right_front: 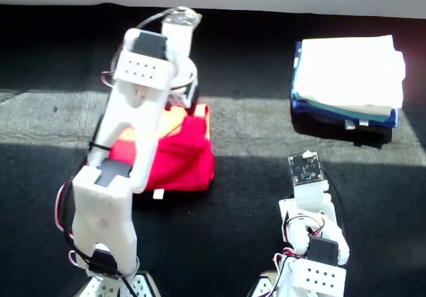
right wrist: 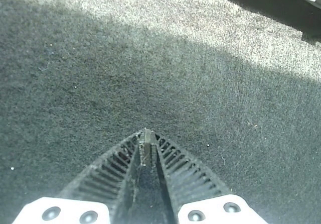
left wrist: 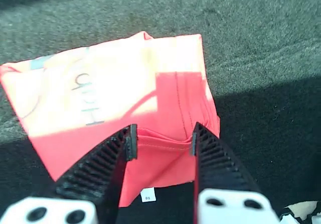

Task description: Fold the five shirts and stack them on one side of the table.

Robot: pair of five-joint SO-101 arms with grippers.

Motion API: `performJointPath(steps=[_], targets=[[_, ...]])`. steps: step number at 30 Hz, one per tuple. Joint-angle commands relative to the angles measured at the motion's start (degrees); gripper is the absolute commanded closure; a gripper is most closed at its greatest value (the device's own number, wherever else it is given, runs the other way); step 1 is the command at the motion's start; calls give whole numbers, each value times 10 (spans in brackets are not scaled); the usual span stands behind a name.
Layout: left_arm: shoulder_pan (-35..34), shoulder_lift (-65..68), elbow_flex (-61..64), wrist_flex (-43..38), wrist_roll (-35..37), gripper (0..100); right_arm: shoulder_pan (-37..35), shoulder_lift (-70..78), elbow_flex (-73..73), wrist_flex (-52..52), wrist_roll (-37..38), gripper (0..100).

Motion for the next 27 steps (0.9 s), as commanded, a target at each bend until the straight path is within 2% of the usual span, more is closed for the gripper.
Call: performJointPath(steps=[1, 2, 4, 10, 18, 22, 24, 27], targets=[[-22, -38, 62, 2, -2, 995, 5, -7, 72, 2, 0, 987], [-22, -38, 95, 2, -2, 973, 5, -7, 72, 2, 0, 987], [-15, -39, 159, -7, -1, 992, 5, -7, 72, 2, 0, 987], [27, -47, 314, -85, 2, 989, 5, -7, 72, 2, 0, 987], [122, -117, 329, -47, 2, 990, 5, -7, 72, 2, 0, 987], [170, -145, 369, -58, 2, 990, 5, -7, 72, 2, 0, 987], [167, -151, 364, -67, -1, 990, 5, -7, 72, 2, 0, 987], [115, -161, 324, -74, -2, 990, 5, -7, 72, 2, 0, 987]])
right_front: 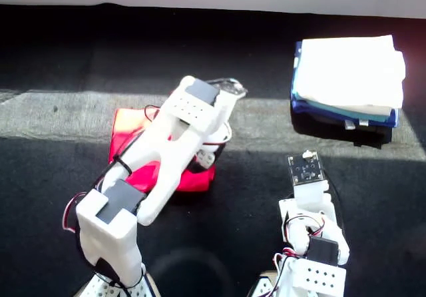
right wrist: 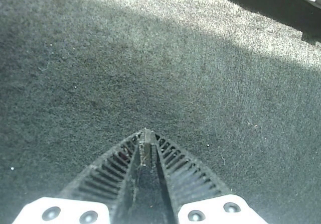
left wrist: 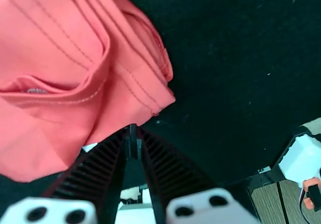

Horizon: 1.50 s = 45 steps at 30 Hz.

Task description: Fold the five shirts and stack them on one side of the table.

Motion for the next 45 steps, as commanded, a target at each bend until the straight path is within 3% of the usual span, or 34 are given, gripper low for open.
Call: performJointPath(steps=[1, 9, 16, 20, 31, 40, 45], targets=[[-58, -36, -44, -18, -4, 990, 5, -7, 72, 2, 0, 987], [-181, 2, -13, -135, -32, 990, 5, -7, 72, 2, 0, 987], [-191, 60, -7, -193, -20, 990, 5, -7, 72, 2, 0, 987], [-161, 66, -12, -146, 10, 990, 5, -8, 72, 2, 0, 987], [-61, 51, 19, -40, 10, 990, 5, -8, 72, 2, 0, 987], [7, -71, 22, 24, 10, 990, 5, -8, 72, 1, 0, 987], [-26, -101, 22, 0, 5, 990, 5, -8, 72, 1, 0, 987]])
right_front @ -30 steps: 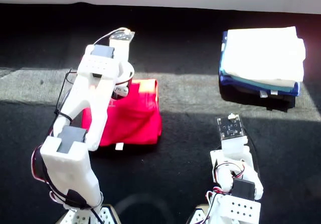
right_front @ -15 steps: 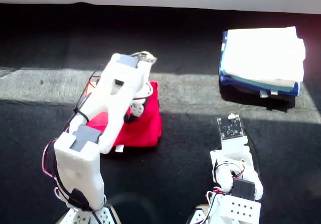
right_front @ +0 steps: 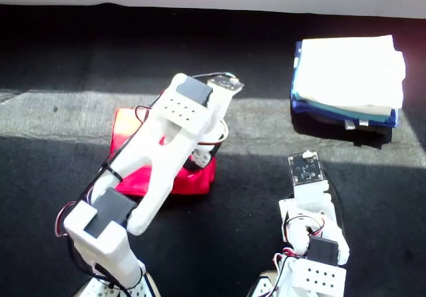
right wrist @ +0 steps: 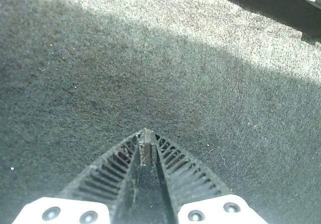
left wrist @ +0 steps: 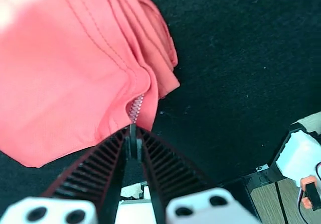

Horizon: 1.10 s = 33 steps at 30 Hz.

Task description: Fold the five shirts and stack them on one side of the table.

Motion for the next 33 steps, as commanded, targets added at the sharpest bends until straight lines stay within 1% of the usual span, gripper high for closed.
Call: performJointPath(steps=[1, 3, 6, 10, 17, 19, 22, 24, 28, 33], targets=[[-47, -32, 0, -34, -1, 990, 5, -8, 72, 1, 0, 987], [-79, -18, 18, -77, -1, 990, 5, -8, 72, 1, 0, 987], [-93, 14, 61, -119, -1, 990, 5, -8, 72, 1, 0, 987], [-69, 43, 98, -123, 1, 990, 5, -8, 72, 1, 0, 987], [-9, 44, 97, -120, 1, 990, 5, -8, 72, 1, 0, 987], [-11, 43, 79, -123, 0, 990, 5, -8, 72, 1, 0, 987], [-43, 46, 16, -127, 0, 990, 5, -8, 72, 1, 0, 987], [-56, 52, -15, -161, 0, 990, 5, -8, 72, 1, 0, 987], [-55, 83, -22, -251, 0, 990, 5, -8, 72, 1, 0, 987], [-66, 145, -22, -338, 0, 990, 5, -8, 72, 1, 0, 987]])
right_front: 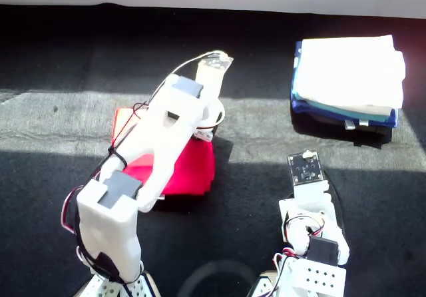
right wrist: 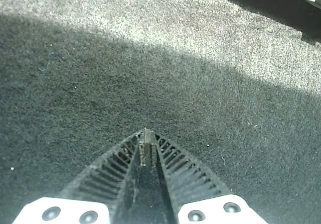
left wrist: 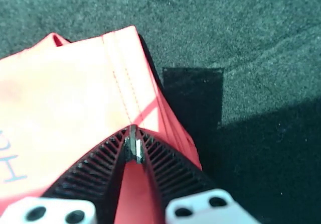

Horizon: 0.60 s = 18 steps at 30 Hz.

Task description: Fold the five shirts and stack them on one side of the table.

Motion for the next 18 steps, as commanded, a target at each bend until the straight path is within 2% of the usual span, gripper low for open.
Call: performJointPath(steps=[1, 6, 13, 18], targets=[[-22, 22, -22, -66, -1, 990, 5, -8, 72, 1, 0, 987], [-51, 29, -22, -119, 1, 990, 5, -8, 72, 1, 0, 987], [-54, -4, -21, -54, 2, 990, 5, -8, 72, 1, 0, 987], [-103, -46, -15, -45, 2, 990, 5, -8, 72, 1, 0, 987]])
